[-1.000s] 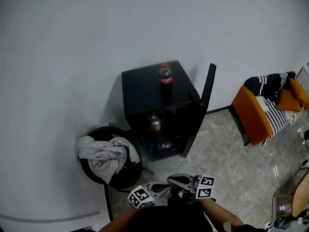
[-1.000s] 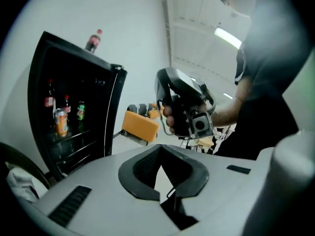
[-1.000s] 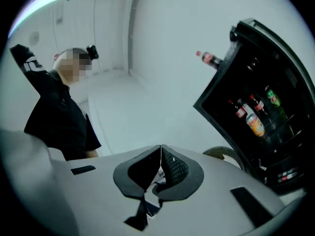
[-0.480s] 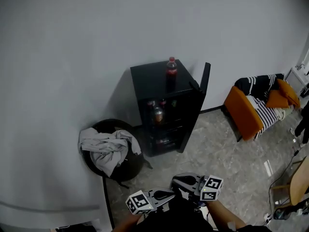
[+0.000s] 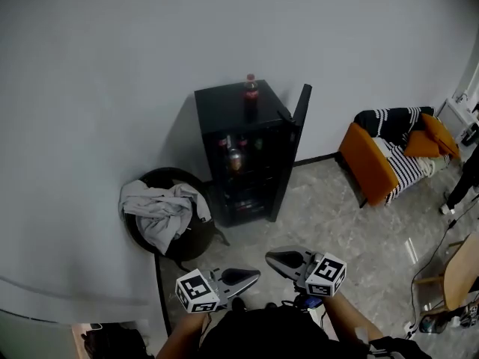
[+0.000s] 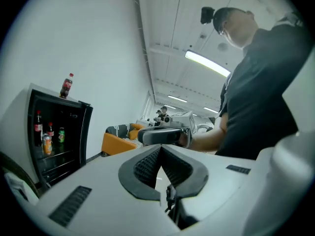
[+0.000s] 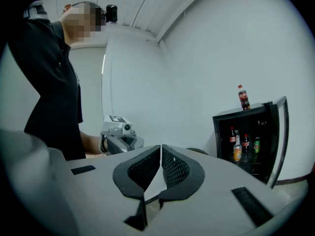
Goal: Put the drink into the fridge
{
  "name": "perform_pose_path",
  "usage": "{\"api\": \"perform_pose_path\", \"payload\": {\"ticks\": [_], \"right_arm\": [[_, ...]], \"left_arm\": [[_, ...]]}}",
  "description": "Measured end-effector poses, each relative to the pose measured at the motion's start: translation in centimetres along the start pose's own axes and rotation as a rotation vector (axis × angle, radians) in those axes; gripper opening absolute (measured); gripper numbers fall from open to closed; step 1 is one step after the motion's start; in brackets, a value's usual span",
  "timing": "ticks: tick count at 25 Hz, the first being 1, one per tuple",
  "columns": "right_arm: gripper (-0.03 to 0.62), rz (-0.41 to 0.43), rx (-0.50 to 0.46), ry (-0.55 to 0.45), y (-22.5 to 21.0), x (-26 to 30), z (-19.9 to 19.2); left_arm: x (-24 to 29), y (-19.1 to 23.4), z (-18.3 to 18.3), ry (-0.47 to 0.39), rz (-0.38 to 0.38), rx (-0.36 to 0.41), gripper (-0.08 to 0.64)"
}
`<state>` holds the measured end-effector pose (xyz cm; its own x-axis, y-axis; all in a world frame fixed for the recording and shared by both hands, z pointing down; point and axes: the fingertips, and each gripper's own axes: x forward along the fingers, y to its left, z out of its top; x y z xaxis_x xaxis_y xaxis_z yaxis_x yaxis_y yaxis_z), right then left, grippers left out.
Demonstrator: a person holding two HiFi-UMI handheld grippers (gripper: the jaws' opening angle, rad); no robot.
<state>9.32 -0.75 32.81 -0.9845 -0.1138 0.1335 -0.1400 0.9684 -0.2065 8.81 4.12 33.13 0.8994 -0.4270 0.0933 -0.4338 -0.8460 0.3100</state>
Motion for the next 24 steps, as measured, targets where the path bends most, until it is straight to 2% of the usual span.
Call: {"api": "perform_pose_path", "payload": {"ticks": [4,7,9,14,20,24], "right_arm": [[0.023,0.025,-0.055,-0.025,1.4,-3.5,1.4],[0.023,0.077,-0.020,-0.048,2.4,-6.6,1.0],[0.023,0.097,-0.021,-0.042,2.6,-7.8,0.1],[0.023,0.089,-0.050,-0.037,2.6,-8.5,-0.2],[0.023,0.085,-0.094,0.018,2.7,-8.8,1.1],[0.023,0.094,-0.140,0.045,1.7,-9.5,-0.2]], "left_arm": [[1.9,-1.6,0.9,0.005,0.031,-0.009,0.011],[3.7,-4.4,1.2,0.038,-0.019,0.033,0.011],[4.9,-5.9,1.4,0.026,-0.036,0.065,0.011],[6.4,-6.1,0.3,0.024,0.101,0.113,0.011],[6.7,-6.4,2.3,-0.059,0.148,0.130,0.012],[6.4,-5.1,3.2,-0.133,0.205,0.118,0.012]]}}
